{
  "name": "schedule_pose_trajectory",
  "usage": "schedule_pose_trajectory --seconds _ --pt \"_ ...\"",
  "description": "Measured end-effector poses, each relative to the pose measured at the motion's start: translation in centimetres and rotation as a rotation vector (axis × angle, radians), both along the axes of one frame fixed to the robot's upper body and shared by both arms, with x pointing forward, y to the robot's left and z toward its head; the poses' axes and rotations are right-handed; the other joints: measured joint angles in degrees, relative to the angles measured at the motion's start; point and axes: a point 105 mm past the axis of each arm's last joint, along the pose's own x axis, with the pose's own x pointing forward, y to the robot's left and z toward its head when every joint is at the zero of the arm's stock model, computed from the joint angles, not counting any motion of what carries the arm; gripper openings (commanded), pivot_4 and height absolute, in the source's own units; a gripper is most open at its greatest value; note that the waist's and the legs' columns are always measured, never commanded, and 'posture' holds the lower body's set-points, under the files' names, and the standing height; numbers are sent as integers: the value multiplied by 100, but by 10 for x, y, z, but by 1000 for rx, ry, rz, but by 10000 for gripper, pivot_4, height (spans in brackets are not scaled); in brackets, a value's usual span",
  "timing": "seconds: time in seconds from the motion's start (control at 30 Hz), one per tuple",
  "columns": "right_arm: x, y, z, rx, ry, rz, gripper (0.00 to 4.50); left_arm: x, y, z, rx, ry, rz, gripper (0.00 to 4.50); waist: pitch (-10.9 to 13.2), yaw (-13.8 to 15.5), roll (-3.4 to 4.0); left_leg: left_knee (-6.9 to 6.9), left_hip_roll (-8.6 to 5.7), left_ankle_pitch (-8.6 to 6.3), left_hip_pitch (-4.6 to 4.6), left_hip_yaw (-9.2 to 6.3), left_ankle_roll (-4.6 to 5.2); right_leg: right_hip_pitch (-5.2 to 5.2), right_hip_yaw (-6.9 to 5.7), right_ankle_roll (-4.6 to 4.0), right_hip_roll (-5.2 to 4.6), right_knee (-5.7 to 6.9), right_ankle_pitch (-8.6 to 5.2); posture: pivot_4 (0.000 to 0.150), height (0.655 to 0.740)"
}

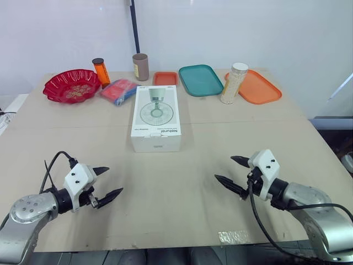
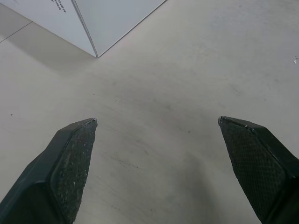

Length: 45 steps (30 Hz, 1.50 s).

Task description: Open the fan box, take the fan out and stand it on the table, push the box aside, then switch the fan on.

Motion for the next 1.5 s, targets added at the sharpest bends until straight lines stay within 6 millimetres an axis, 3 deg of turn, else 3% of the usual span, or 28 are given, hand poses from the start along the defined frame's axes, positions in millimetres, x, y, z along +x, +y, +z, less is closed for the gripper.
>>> schedule_pose_trajectory --seconds 1.1,1.3,1.5 --pt "2 6 4 3 -14 30 45000 1 1 7 -23 -13 20 44232 0 -1 0 0 0 0 0 0 0 0 0 0 0 0 0 1500 7400" --pt "3 6 5 3 -18 29 45000 10 -2 20 -42 -62 4 44232 0 -3 0 0 0 0 0 0 0 -1 0 0 0 0 0 1500 7400" --pt "4 6 3 8 -13 24 45000 14 2 20 -38 -55 -4 44232 0 -1 0 0 0 0 0 0 0 -1 0 0 0 0 0 1500 7400"
